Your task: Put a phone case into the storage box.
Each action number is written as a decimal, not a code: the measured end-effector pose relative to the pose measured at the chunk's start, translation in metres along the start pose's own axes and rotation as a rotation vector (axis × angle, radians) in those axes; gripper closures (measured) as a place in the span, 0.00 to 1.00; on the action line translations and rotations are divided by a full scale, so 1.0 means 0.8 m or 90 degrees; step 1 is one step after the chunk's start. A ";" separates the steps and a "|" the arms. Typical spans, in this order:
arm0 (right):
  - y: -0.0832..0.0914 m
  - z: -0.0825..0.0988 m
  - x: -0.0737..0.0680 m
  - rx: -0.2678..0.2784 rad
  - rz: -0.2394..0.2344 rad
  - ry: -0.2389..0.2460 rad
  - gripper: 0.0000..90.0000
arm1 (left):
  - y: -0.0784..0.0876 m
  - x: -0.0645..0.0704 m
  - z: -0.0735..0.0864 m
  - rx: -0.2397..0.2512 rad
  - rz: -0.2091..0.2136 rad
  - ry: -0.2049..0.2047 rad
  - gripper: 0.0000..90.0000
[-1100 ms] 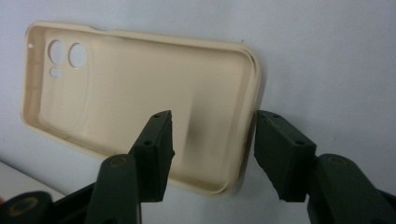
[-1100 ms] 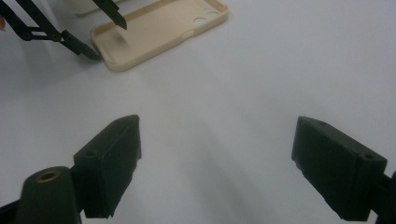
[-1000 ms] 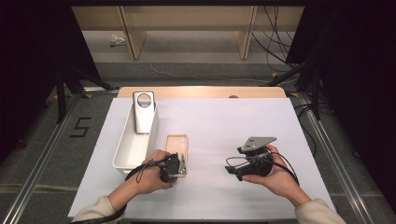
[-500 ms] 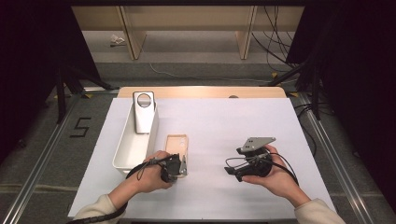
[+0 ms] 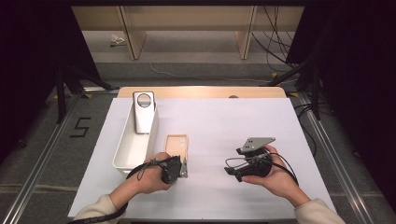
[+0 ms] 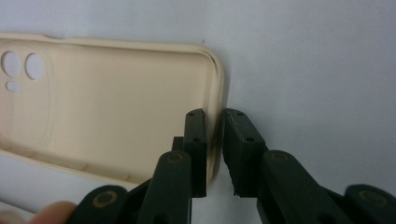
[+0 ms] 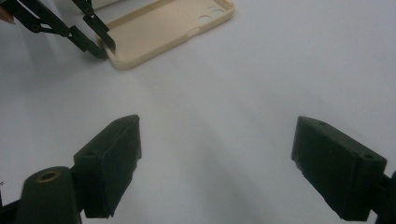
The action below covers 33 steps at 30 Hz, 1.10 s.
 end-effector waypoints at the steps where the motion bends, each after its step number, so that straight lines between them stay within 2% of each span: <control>1: 0.000 0.000 0.000 0.000 0.000 0.000 0.19 | 0.000 0.000 0.000 0.000 0.000 -0.001 0.88; 10: -0.001 0.000 -0.001 0.000 -0.002 0.000 0.19 | 0.000 -0.001 0.000 0.000 -0.008 -0.014 0.93; 16: -0.001 0.000 -0.001 0.000 -0.001 0.000 0.19 | 0.000 0.001 0.001 0.008 -0.007 -0.013 0.94; 25: -0.001 0.001 0.000 0.000 0.001 -0.003 0.19 | 0.001 0.002 0.002 0.014 -0.010 -0.032 0.96; 33: -0.001 0.000 0.003 0.006 0.006 -0.014 0.19 | 0.005 0.003 0.001 0.023 -0.037 -0.047 0.97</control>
Point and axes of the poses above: each handheld gripper's, and its own axes: y roughly backward along the jaws, z roughly out of its underside, x roughly to its right, the point moved 5 cm from there along -y, roughly forward along the jaws, and after that the axes turned 2 degrees about -z, right-handed, at the moved point
